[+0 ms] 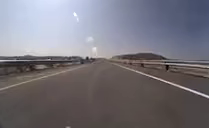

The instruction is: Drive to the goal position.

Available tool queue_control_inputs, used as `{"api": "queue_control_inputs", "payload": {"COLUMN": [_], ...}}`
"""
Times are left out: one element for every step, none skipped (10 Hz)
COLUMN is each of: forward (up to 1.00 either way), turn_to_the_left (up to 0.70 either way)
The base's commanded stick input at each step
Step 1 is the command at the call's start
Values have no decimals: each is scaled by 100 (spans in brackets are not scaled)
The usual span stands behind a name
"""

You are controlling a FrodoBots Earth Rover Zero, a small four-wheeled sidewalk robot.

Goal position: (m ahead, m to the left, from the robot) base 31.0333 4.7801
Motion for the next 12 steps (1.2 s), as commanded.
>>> {"api": "queue_control_inputs", "payload": {"forward": [100,100,100,100,100,100,100,100,100,100,100,100], "turn_to_the_left": [0,0,0,0,0,0,0,0,0,0,0,0]}}
